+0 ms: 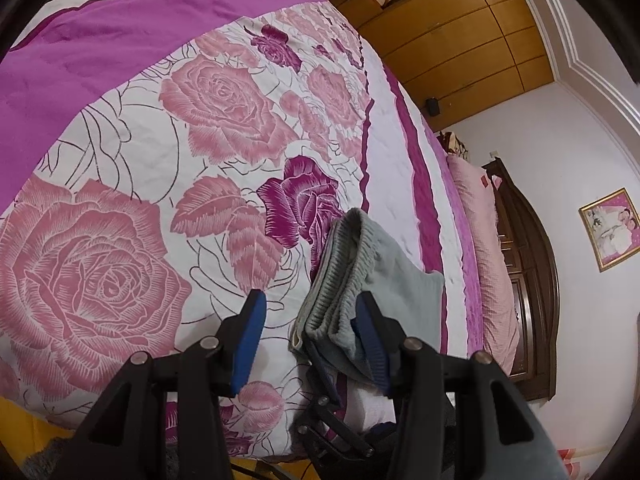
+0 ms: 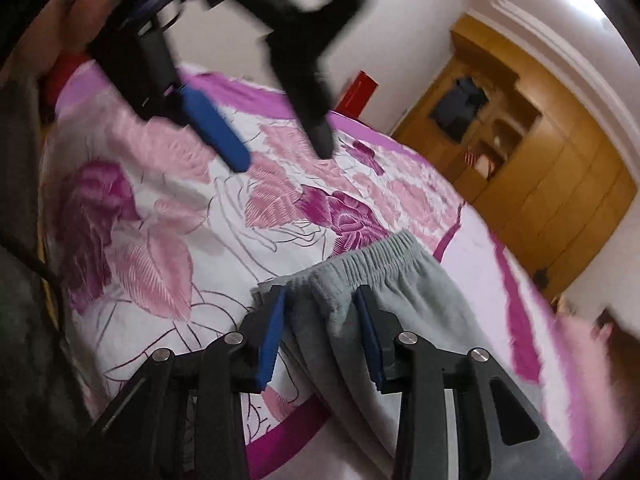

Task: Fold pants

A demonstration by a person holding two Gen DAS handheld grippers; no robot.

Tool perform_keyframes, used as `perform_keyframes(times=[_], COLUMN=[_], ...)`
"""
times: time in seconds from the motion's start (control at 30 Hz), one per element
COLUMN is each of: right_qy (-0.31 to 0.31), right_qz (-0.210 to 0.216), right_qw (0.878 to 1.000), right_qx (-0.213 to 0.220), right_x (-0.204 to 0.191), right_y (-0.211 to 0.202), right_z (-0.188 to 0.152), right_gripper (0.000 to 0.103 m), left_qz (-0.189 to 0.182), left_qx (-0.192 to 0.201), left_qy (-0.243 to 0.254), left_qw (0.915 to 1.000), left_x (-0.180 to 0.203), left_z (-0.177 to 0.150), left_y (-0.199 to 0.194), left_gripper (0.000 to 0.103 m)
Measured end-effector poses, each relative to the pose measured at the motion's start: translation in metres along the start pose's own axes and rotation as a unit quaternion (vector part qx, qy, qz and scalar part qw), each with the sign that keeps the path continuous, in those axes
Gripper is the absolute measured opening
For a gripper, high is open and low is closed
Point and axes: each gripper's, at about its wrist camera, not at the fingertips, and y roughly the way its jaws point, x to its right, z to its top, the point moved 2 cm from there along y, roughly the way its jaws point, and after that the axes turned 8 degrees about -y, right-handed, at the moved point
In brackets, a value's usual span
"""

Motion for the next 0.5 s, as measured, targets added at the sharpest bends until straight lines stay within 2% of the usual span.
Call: perform_keyframes(times=[0.1, 0.2, 0.3, 0.4, 0.5], right_qy=[-0.013, 0.006, 0.031, 0.028, 0.009], right_qz=[0.001, -0.01, -0.033, -0.02, 0.0], right_qw=[1.0, 1.0, 0.998, 0.998, 1.0], right_qx=[0.002, 0.013, 0.042, 0.045, 0.025], right_x=[-0.001, 0.009, 0.024, 0.026, 0.011], right_y=[0.0, -0.006, -0.02, -0.019, -0.007], right_z=[0.0, 0.003, 0.012, 0.015, 0.009], right_gripper=[0.017, 0.015, 0.015, 0.015, 0.015], left_qz=[0.0, -0.004, -0.009, -0.008, -0.006], left_qx=[-0.002, 0.0, 0.001, 0.001, 0.0], left_qy=[0.002, -0.004, -0.01, -0.008, -0.003], left_qw=[1.0, 1.0, 0.9999, 0.9999, 1.0], left_x=[0.001, -0.001, -0.003, -0.003, -0.001], left_z=[0.0, 0.001, 0.002, 0.002, 0.0], left_y=[0.001, 0.0, -0.001, -0.001, 0.0], left_gripper=[0.048, 0.048, 0.048, 0.048, 0.048])
